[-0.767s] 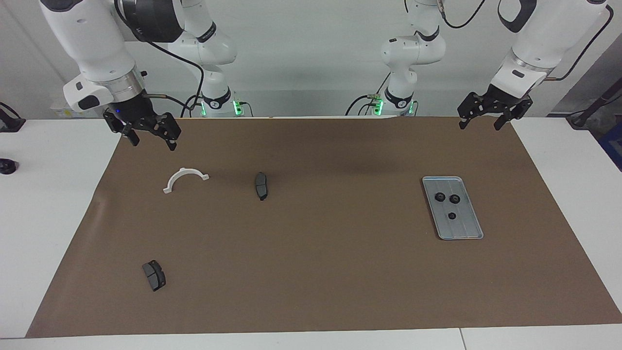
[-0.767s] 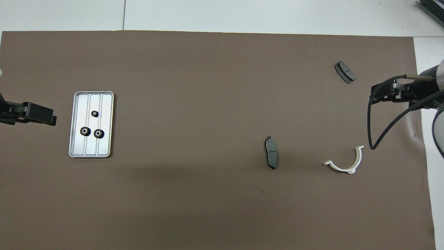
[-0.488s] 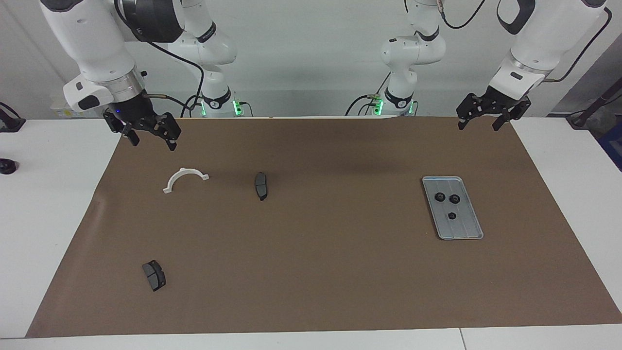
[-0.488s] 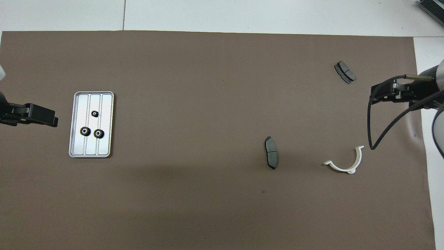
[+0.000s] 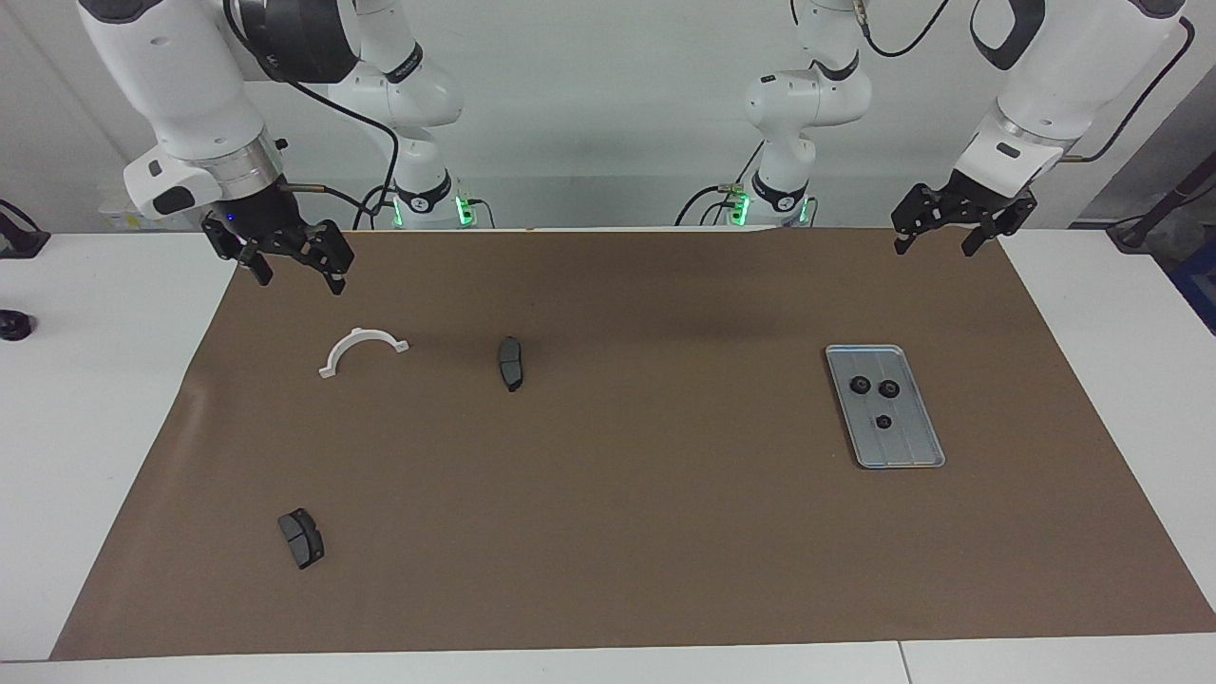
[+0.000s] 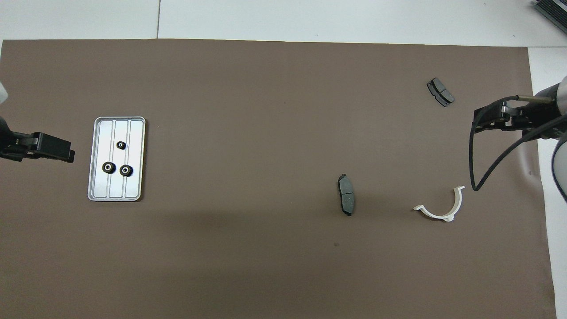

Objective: Place bearing gear from tray to pile

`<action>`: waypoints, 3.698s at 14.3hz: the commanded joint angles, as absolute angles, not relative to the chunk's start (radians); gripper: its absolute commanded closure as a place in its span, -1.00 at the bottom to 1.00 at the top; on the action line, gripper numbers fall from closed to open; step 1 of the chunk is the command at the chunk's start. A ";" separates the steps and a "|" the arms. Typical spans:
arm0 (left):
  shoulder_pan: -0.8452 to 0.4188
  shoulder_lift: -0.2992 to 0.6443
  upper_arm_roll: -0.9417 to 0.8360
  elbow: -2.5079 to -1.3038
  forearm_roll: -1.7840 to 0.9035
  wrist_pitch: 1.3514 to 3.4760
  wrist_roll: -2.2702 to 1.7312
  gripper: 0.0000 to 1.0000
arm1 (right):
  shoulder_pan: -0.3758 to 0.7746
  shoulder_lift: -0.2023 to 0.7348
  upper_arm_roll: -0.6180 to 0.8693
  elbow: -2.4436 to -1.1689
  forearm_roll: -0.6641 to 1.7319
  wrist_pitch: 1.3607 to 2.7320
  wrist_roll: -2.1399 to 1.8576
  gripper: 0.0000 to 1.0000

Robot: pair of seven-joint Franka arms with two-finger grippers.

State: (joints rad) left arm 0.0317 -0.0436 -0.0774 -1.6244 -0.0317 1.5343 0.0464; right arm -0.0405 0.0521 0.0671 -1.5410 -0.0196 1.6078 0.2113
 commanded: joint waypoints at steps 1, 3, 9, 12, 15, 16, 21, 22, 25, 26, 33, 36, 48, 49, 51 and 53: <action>0.044 -0.069 -0.081 -1.651 -0.038 1.549 0.049 -1.00 | -0.048 0.034 0.069 -1.557 0.005 1.595 0.186 -1.00; 0.051 -0.072 -0.081 -1.673 -0.040 1.591 0.048 -1.00 | -0.048 0.034 0.069 -1.557 0.005 1.595 0.187 -1.00; 0.103 -0.020 -0.080 -1.928 -0.038 1.996 0.034 -1.00 | -0.046 0.034 0.069 -1.557 0.005 1.595 0.186 -1.00; 0.106 0.055 -0.080 -1.994 -0.038 2.175 0.028 -1.00 | -0.046 0.034 0.069 -1.557 0.005 1.595 0.186 -1.00; 0.121 0.118 -0.080 -2.082 -0.038 2.385 0.018 -1.00 | -0.046 0.034 0.069 -1.557 0.005 1.595 0.187 -1.00; 0.117 0.162 -0.080 -2.077 -0.038 2.411 0.012 -1.00 | -0.046 0.034 0.069 -1.557 0.005 1.595 0.186 -1.00; 0.104 0.284 -0.080 -2.075 -0.038 2.531 -0.005 -0.74 | -0.046 0.034 0.069 -1.557 0.005 1.595 0.186 -1.00; 0.098 0.291 -0.080 -2.079 -0.038 2.536 -0.005 -0.53 | -0.046 0.034 0.069 -1.559 0.005 1.595 0.186 -1.00; 0.092 0.301 -0.080 -2.079 -0.037 2.559 -0.003 -0.10 | -0.046 0.034 0.069 -1.557 0.005 1.595 0.187 -1.00; 0.092 0.302 -0.080 -2.082 -0.037 2.560 -0.003 0.00 | -0.046 0.034 0.069 -1.557 0.005 1.595 0.186 -1.00; 0.086 0.301 -0.078 -2.080 -0.037 2.559 0.000 1.00 | -0.046 0.034 0.069 -1.557 0.005 1.595 0.186 -1.00; 0.086 0.308 -0.078 -2.069 -0.037 2.548 0.002 1.00 | -0.048 0.034 0.069 -1.557 0.005 1.595 0.187 -1.00; -0.308 0.236 -0.087 -1.847 -0.037 2.203 -0.642 1.00 | -0.045 0.034 0.074 -1.557 0.005 1.595 0.186 -1.00; -0.380 0.250 -0.087 -1.847 -0.037 2.256 -0.738 1.00 | -0.043 0.034 0.077 -1.557 0.005 1.595 0.186 -1.00; -0.483 0.335 -0.086 -1.816 -0.038 2.327 -0.851 1.00 | -0.044 0.034 0.078 -1.557 0.005 1.600 0.195 -1.00; -0.528 0.418 -0.086 -1.760 -0.038 2.367 -0.871 1.00 | -0.049 0.034 0.077 -1.557 0.005 1.597 0.193 -1.00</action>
State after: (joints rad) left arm -0.4998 0.3273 -0.1079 -1.8342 -0.0326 2.3309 -0.8550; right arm -0.0337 0.0516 0.0708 -1.5417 -0.0195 1.6078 0.2113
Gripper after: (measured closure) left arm 0.767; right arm 0.000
